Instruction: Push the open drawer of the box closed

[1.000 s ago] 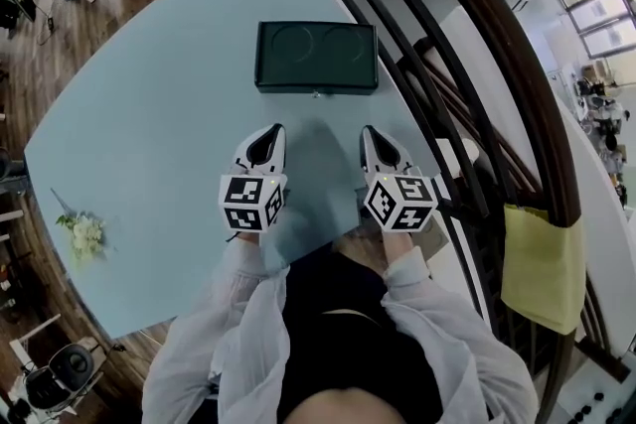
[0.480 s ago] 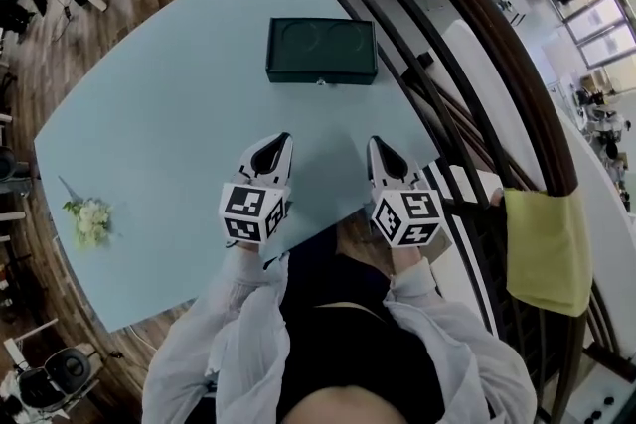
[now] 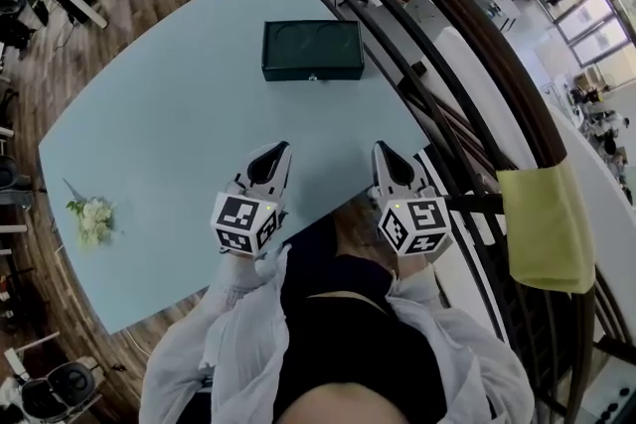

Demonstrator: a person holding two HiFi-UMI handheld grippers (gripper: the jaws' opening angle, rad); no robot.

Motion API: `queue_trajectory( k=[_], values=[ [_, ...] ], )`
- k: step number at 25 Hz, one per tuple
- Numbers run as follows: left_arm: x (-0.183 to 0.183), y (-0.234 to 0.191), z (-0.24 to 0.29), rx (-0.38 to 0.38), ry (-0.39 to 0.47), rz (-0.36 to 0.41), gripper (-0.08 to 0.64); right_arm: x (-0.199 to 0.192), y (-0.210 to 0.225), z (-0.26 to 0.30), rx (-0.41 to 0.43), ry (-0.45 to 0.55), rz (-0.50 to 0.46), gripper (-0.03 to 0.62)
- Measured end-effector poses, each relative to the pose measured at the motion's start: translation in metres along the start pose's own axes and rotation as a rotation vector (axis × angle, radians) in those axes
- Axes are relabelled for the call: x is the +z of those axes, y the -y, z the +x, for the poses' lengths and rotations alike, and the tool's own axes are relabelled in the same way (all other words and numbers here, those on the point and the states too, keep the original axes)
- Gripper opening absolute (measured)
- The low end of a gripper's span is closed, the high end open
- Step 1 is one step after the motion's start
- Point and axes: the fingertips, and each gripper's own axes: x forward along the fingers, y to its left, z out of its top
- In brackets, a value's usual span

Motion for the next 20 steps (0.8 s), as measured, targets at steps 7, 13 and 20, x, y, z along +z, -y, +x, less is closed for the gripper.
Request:
queue_trajectory(
  k=[7, 13, 20],
  values=[
    [0.002, 0.018, -0.009, -0.006, 0.016, 0.022, 0.018, -0.005, -0.001, -0.021, 0.006, 0.017, -0.007, 0.008],
    [0.005, 0.015, -0.011, -0.002, 0.018, 0.028, 0.018, -0.004, -0.004, -0.021, 0.004, 0.021, -0.002, 0.008],
    [0.002, 0.007, -0.013, 0.005, 0.017, 0.022, 0.018, -0.009, -0.011, -0.018, 0.001, 0.011, 0.010, 0.008]
  ],
)
